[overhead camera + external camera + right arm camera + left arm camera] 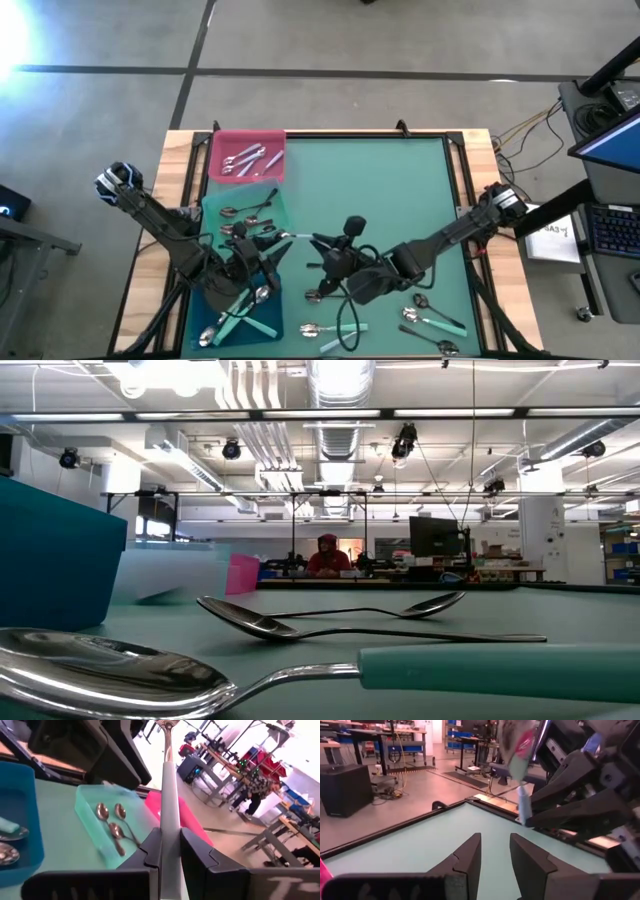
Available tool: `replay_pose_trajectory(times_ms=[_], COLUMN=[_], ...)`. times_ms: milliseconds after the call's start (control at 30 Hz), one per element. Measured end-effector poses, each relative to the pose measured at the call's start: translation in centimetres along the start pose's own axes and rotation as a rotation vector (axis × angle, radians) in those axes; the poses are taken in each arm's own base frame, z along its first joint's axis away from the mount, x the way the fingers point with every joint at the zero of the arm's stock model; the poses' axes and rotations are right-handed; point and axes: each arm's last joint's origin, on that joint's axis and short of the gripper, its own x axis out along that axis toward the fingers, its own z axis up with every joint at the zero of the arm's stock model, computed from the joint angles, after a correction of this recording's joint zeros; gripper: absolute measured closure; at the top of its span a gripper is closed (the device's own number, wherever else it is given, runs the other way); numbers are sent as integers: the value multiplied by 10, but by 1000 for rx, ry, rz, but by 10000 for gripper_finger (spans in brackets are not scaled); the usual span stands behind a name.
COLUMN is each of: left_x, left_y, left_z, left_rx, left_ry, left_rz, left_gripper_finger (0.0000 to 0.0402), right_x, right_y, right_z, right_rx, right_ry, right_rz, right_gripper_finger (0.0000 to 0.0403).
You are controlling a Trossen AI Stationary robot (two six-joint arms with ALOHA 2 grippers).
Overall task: Sort silverware by color (type)
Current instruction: Put the blue spoon into the pink bin
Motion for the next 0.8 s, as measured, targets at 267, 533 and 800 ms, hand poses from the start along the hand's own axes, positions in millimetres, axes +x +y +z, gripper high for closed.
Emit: replay_pose_trajectory(times_ms=[267, 533, 800], left_x=[1, 6, 13], left_y=[-4, -5, -3], left_z=[9, 18, 20], left_rx=[-16, 33, 28], left_ry=[-30, -59, -63], left_rz=[-6, 1, 18], left_gripper_finger=[315, 315, 315], right_x=[6, 9, 10], right_y=[-4, -6, -4], right_z=[2, 3, 3], right_rx=[-9, 1, 2], right_ry=[-9, -19, -31], right_rz=[-13, 26, 84], right_gripper_finger=[370, 370, 370])
